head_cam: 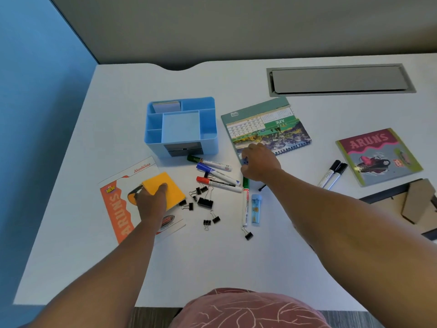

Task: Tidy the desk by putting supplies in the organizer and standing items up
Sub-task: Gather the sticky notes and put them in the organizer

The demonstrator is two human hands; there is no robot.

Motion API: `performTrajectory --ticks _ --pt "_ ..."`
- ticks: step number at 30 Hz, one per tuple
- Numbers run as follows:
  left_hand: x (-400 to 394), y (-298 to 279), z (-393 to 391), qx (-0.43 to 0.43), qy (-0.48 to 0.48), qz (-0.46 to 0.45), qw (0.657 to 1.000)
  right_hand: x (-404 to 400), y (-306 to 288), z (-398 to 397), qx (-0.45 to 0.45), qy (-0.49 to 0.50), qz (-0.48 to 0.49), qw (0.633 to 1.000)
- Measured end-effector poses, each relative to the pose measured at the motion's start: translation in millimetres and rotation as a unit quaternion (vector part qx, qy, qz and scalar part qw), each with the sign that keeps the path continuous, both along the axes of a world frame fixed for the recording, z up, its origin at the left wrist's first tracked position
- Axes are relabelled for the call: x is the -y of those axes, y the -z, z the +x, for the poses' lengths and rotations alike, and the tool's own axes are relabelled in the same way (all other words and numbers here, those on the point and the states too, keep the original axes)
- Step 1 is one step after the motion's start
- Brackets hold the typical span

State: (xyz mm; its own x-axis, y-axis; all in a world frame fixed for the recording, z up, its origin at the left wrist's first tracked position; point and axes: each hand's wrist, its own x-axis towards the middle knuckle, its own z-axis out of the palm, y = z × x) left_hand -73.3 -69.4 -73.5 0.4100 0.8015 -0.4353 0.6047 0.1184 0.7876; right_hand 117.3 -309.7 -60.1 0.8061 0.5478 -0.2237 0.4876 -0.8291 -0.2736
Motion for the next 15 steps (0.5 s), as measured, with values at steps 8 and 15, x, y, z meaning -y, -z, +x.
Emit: performTrajectory --ticks 8,15 --pt "-2 -7 -5 -0.058 0.043 0.099 0.992 6 -5 -2 -0.11 0.147 0.162 0.97" --pt "-7 -10 -5 -0.133 0.018 0.271 0.953 25 -15 14 -0.054 0.399 0.185 0.897"
